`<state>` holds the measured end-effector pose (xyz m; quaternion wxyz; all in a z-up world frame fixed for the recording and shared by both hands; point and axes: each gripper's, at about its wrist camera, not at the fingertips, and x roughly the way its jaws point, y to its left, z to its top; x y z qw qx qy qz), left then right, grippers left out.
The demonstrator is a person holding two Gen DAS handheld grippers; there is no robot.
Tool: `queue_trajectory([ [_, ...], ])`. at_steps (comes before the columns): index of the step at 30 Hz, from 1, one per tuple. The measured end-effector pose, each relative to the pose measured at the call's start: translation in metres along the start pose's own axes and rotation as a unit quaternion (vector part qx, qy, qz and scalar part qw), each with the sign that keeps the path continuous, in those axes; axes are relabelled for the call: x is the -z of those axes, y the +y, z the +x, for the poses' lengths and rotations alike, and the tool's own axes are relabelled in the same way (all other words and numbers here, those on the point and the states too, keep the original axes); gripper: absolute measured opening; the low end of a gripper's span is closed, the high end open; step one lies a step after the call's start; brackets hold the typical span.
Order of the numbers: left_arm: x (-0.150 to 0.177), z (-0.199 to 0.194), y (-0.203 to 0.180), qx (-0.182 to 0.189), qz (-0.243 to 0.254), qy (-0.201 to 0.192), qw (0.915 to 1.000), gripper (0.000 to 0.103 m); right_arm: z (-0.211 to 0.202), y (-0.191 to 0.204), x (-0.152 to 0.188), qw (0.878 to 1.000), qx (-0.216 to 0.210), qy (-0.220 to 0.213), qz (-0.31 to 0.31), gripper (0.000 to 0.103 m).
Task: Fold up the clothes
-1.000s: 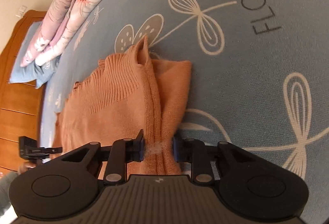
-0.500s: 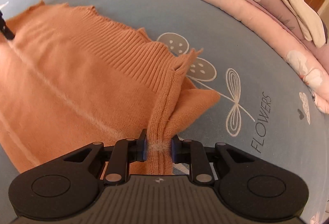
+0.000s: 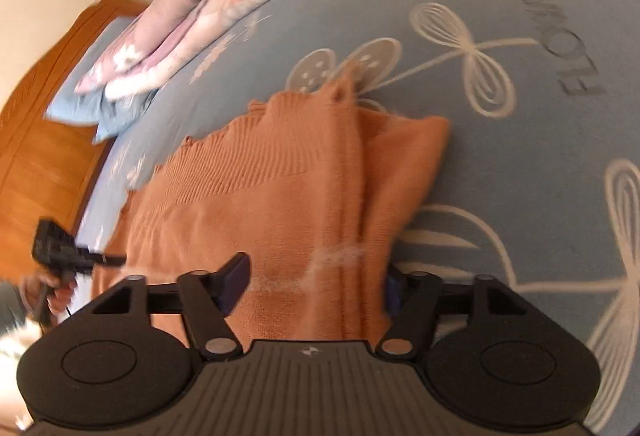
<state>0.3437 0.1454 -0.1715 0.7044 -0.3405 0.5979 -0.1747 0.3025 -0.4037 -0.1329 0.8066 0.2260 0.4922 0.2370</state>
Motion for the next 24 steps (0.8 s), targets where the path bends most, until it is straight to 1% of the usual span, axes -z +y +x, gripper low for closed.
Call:
queue_trajectory([
  [3,0.000,-0.001,0.002,0.005,-0.007,0.001,1.0000,0.032,0.000,-0.016,-0.009,0.998,-0.033,-0.004,0.054,0.080],
  [4,0.000,-0.001,0.001,0.003,-0.003,0.002,1.0000,0.032,0.000,-0.022,-0.011,0.997,-0.038,-0.004,0.071,0.071],
  [5,0.000,0.000,0.001,0.002,0.000,0.002,1.0000,0.032,-0.001,-0.026,-0.012,0.996,-0.032,0.000,0.079,0.063],
  [6,0.000,0.000,0.000,0.003,0.002,0.002,1.0000,0.032,-0.003,-0.030,-0.012,0.996,-0.020,0.004,0.081,0.044],
  [7,0.000,0.000,-0.001,0.003,0.003,0.001,1.0000,0.033,-0.002,-0.034,-0.013,0.995,-0.017,0.007,0.094,0.036],
  [10,0.000,0.000,-0.002,0.013,0.005,0.002,0.9999,0.042,0.005,-0.045,-0.017,0.990,-0.026,0.011,0.137,0.036],
  [11,0.000,0.000,-0.004,0.011,0.006,0.003,0.9999,0.042,0.007,-0.045,-0.018,0.990,-0.024,0.013,0.138,0.035],
  [12,0.000,0.001,-0.006,0.005,0.014,0.005,0.9999,0.038,0.008,-0.043,-0.019,0.991,-0.015,0.016,0.133,0.031],
  [14,0.001,0.001,-0.015,-0.021,0.030,0.003,0.9993,0.033,0.010,-0.035,-0.020,0.992,0.009,0.020,0.123,0.029],
  [16,0.005,0.000,-0.026,-0.055,0.024,-0.006,0.9982,0.031,0.011,-0.021,-0.021,0.993,0.043,0.024,0.104,0.028],
  [18,0.010,0.000,-0.044,-0.096,0.045,-0.020,0.9942,0.030,0.011,-0.009,-0.021,0.993,0.072,0.025,0.088,0.028],
  [19,0.013,0.000,-0.050,-0.112,0.044,-0.027,0.9923,0.029,0.010,-0.005,-0.020,0.993,0.083,0.025,0.086,0.027],
  [22,0.020,-0.002,-0.064,-0.145,0.035,-0.044,0.9878,0.026,0.007,0.005,-0.020,0.991,0.109,0.028,0.070,0.026],
  [24,0.022,-0.003,-0.071,-0.161,0.035,-0.049,0.9851,0.026,0.007,0.010,-0.022,0.991,0.120,0.035,0.056,0.025],
])
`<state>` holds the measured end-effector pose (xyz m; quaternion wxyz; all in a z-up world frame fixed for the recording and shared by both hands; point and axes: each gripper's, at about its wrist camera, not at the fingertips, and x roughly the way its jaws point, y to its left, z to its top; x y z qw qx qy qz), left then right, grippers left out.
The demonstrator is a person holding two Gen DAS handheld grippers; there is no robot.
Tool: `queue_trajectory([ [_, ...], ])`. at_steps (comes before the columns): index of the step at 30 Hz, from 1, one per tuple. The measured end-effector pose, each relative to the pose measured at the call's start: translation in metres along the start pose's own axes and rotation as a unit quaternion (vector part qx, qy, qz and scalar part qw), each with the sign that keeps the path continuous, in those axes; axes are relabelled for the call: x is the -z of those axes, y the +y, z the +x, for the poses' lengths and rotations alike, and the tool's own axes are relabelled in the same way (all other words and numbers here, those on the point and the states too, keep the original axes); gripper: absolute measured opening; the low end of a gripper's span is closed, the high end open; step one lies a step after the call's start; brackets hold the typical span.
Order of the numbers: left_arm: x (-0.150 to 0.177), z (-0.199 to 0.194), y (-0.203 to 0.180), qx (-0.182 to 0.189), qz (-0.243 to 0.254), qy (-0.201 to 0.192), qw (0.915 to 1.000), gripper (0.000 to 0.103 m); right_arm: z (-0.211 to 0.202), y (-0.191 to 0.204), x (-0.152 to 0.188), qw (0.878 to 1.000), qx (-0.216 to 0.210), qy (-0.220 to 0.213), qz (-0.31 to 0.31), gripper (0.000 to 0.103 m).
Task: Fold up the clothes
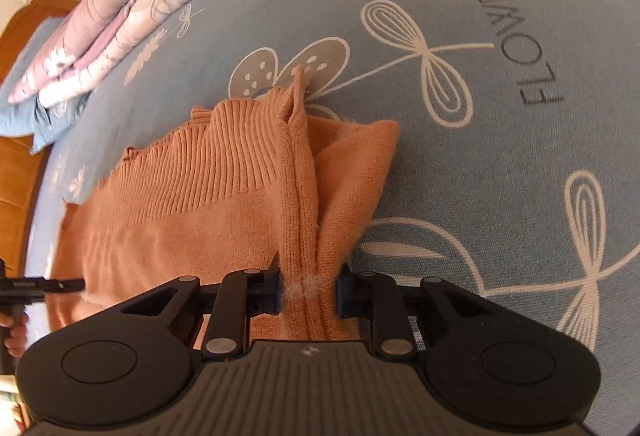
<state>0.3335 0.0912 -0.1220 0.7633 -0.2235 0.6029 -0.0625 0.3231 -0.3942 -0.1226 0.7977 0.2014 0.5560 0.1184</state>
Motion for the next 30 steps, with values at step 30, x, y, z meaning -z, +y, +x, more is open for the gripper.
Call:
queue_trajectory([
  [30,0.002,-0.080,-0.012,0.090,0.056,-0.037,0.9937,0.017,-0.077,0.153,-0.011,0.991,0.076,-0.037,-0.102,0.021],
])
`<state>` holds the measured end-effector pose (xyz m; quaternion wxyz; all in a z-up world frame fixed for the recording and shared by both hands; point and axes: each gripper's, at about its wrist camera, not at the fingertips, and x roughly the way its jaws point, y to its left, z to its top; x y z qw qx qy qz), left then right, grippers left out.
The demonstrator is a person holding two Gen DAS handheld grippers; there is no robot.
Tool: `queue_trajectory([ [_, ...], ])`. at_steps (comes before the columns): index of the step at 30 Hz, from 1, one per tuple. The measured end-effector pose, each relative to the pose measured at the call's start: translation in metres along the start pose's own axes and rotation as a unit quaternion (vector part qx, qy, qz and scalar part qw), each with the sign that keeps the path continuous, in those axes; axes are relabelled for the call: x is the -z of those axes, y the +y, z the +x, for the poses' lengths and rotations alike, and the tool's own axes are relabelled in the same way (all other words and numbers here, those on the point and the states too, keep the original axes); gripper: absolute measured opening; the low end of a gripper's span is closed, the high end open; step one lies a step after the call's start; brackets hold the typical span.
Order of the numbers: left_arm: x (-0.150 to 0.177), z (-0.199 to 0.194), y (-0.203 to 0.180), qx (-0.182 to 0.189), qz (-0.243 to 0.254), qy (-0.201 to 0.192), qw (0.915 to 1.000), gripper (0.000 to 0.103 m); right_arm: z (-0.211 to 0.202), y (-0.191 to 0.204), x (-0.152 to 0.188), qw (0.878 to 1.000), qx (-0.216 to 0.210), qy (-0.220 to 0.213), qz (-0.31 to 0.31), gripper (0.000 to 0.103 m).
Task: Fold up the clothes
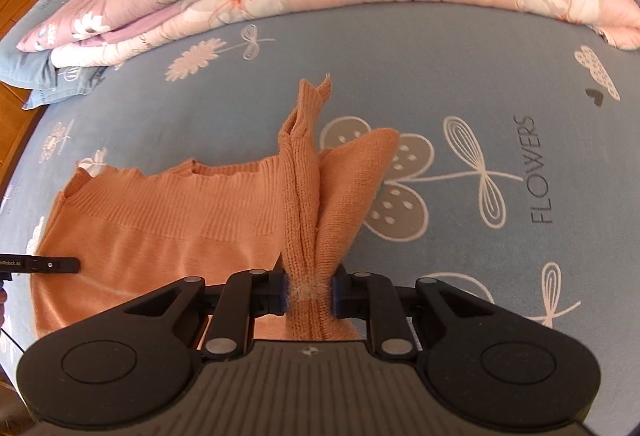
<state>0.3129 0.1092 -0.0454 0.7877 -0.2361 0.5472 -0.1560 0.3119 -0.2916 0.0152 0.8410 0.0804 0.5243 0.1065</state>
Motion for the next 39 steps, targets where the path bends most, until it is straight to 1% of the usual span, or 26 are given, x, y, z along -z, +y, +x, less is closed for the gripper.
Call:
queue_trajectory([
  [3,0.000,-0.017,0.003,0.003,-0.002,-0.012,0.9999,0.017,-0.007,0.018,-0.005,1.000,-0.010,0.000,-0.018,0.021],
  [7,0.003,-0.044,0.014,0.003,-0.007,-0.029,0.9996,0.017,-0.005,0.048,-0.011,0.999,-0.026,0.008,-0.043,0.021],
  [11,0.013,-0.080,0.036,-0.009,-0.022,-0.049,0.9985,0.017,0.003,0.085,-0.017,0.997,-0.047,0.018,-0.064,0.021],
  [14,0.022,-0.109,0.061,-0.019,-0.040,-0.064,0.9969,0.017,0.012,0.121,-0.023,0.994,-0.064,0.026,-0.086,0.021],
  [19,0.034,-0.162,0.113,-0.040,-0.078,-0.094,0.9917,0.017,0.034,0.200,-0.037,0.986,-0.092,0.042,-0.133,0.021],
  [24,0.050,-0.214,0.167,-0.058,-0.111,-0.125,0.9842,0.017,0.064,0.291,-0.052,0.973,-0.121,0.056,-0.186,0.021],
  [32,0.078,-0.291,0.255,-0.100,-0.163,-0.170,0.9667,0.017,0.118,0.437,-0.062,0.948,-0.165,0.079,-0.260,0.021],
  [35,0.085,-0.314,0.284,-0.114,-0.178,-0.185,0.9598,0.017,0.137,0.488,-0.062,0.937,-0.182,0.085,-0.286,0.021],
  [39,0.092,-0.338,0.321,-0.129,-0.199,-0.201,0.9504,0.017,0.158,0.545,-0.061,0.925,-0.199,0.092,-0.310,0.021],
])
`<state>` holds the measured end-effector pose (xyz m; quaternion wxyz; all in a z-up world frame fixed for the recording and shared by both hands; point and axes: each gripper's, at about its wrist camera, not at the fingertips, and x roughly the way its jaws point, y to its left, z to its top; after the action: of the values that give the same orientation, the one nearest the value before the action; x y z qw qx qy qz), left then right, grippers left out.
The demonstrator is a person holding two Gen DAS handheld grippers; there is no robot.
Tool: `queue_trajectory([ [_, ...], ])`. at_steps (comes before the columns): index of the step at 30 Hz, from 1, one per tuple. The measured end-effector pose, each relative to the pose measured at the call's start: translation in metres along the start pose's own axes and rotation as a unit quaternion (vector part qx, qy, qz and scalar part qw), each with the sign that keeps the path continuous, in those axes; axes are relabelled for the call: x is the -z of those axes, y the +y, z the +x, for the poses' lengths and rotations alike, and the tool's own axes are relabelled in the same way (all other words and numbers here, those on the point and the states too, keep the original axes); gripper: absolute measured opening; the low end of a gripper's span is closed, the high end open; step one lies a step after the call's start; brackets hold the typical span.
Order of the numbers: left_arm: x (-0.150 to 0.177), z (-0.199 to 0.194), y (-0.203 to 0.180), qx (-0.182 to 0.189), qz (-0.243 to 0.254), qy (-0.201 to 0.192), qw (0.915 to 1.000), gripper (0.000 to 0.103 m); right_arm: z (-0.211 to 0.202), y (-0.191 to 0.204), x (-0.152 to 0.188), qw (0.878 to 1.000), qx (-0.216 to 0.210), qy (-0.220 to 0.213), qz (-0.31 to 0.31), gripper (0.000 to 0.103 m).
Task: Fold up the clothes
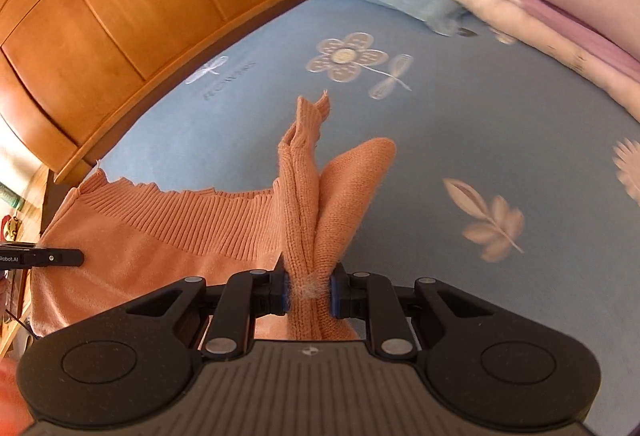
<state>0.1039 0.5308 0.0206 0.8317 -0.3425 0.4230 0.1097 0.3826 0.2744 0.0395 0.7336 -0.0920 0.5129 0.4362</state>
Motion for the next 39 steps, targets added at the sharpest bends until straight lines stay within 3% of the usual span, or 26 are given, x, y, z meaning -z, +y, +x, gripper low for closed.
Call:
queue_trajectory([
  [14,-0.040,-0.021,0.106,-0.026,-0.069,-0.049,0.9961,0.017,0.104,0.092,-0.108,0.995,-0.029,0.030,-0.095,0.020],
  [28,-0.071,-0.022,0.158,-0.033,-0.105,-0.116,0.9871,0.018,0.174,0.145,-0.219,0.982,-0.034,0.026,-0.183,0.020],
  [33,-0.074,-0.010,0.167,-0.027,-0.117,-0.129,0.9843,0.018,0.199,0.153,-0.240,0.978,-0.024,0.027,-0.205,0.020],
  [39,-0.067,0.011,0.183,-0.032,-0.133,-0.118,0.9835,0.018,0.236,0.140,-0.239,0.976,0.004,0.047,-0.211,0.020],
])
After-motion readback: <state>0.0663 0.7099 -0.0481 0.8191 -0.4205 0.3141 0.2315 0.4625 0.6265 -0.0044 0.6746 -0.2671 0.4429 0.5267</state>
